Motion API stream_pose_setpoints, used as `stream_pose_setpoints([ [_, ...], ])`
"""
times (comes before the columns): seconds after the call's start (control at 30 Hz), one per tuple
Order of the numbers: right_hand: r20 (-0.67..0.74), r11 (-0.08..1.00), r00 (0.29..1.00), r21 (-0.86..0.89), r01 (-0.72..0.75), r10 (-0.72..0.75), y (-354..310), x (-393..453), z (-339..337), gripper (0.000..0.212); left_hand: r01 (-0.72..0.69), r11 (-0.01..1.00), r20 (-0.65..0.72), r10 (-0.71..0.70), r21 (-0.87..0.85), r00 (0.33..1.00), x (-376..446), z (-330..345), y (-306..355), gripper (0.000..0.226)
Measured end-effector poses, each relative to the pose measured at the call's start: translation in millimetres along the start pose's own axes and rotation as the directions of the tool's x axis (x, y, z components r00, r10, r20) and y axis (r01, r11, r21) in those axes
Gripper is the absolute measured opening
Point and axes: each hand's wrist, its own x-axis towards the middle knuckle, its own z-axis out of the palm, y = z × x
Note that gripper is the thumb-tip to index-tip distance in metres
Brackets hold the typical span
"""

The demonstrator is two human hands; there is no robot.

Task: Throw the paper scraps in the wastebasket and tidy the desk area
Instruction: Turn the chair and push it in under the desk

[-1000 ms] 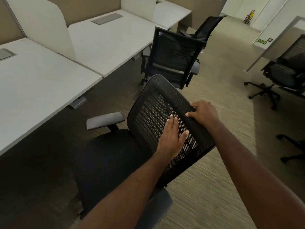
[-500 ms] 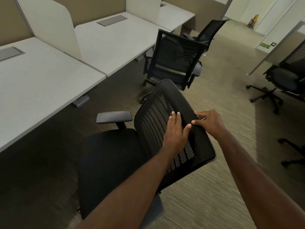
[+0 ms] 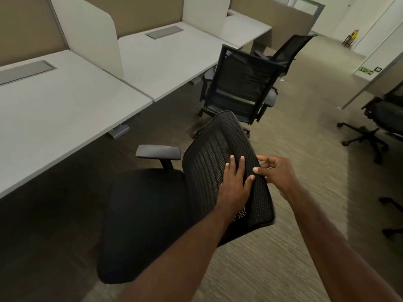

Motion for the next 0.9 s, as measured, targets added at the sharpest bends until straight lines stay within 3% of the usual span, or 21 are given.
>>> stream_pose_setpoints([
  [0.27,0.066,0.991,0.997,0.13,-0.043,0.034,-2.3,-17.8,33.4,0.049,0.036,0.998,-0.114,-0.031,0.05,0.993,-27.2,-16.2,-14.4,0.06],
  [0.5,0.063,0.976,0.997,0.209,-0.054,0.042,-7.9,-39.1,68.8,0.047,0.044,0.994,-0.135,-0.031,0.095,0.99,-52.9,-44.2,-34.3,0.057],
  [0.77,0.047,0.982,0.998,0.185,0.031,-0.041,-19.8,-80.9,103.5,0.05,0.045,0.993,-0.095,-0.035,0.111,0.995,-93.4,-86.8,-48.6,0.061],
  [0.9,0.083,0.964,0.996,0.266,0.002,-0.024,-15.1,-100.1,110.5,0.049,0.065,0.987,-0.022,-0.062,0.146,0.998,-111.5,-102.2,-49.8,0.062],
])
